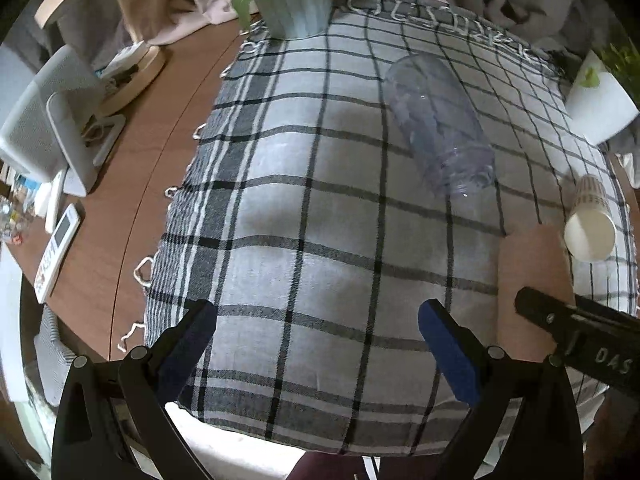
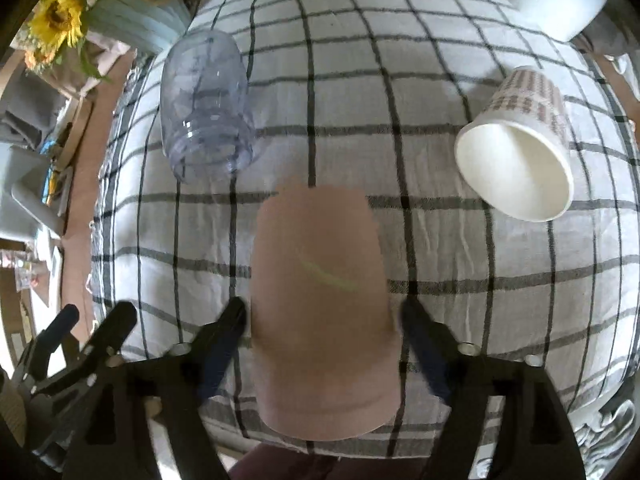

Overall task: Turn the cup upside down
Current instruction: 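Lift the pink cup with the right gripper and rotate it upright, then lower the pink cup onto the cloth, rim down, with the right gripper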

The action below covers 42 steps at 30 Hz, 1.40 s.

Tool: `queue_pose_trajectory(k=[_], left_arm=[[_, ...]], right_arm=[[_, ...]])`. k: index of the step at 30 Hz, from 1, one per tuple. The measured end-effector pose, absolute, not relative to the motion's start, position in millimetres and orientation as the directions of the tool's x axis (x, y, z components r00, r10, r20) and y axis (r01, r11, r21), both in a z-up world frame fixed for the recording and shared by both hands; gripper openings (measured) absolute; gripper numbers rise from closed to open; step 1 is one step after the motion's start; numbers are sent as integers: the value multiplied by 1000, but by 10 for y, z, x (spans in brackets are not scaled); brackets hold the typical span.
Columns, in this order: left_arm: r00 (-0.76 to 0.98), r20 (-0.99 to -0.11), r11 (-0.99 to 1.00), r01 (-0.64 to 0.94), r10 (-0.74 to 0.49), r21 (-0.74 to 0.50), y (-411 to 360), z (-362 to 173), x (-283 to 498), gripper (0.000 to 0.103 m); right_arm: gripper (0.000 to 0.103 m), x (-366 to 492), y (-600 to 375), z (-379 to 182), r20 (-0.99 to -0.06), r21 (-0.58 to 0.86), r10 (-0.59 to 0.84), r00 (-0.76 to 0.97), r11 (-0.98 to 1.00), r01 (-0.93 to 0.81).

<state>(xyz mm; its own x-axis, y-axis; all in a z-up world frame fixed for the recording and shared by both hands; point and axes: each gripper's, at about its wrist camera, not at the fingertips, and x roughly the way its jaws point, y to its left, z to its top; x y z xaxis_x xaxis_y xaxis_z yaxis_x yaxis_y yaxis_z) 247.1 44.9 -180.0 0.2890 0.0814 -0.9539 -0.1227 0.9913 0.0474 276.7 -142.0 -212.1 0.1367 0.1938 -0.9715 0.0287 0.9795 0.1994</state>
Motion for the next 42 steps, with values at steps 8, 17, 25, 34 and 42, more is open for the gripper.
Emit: queue_pose_trajectory(k=[8, 17, 25, 34, 42], left_arm=[[280, -960, 999, -26, -28, -36, 186, -1624, 2520, 103], [203, -972, 993, 39, -116, -110, -386, -1552, 2822, 101], [83, -987, 991, 2, -137, -137, -756, -1835, 3164, 93], [22, -990, 989, -32, -142, -142, -919, -2045, 3299, 81], [-1, -988, 985, -76, -153, -152, -938, -2200, 3265, 64]], right_arm=[[84, 2450, -1771, -1613, -947, 169, 119, 298, 974, 150], [84, 2411, -2391, -1281, -916, 173, 71, 394, 958, 229], [84, 2667, -2850, -1481, -934, 208, 102, 342, 935, 286], [84, 2883, -2970, -1622, -944, 197, 121, 308, 953, 231], [84, 2936, -3030, -1730, -953, 187, 127, 276, 961, 203]])
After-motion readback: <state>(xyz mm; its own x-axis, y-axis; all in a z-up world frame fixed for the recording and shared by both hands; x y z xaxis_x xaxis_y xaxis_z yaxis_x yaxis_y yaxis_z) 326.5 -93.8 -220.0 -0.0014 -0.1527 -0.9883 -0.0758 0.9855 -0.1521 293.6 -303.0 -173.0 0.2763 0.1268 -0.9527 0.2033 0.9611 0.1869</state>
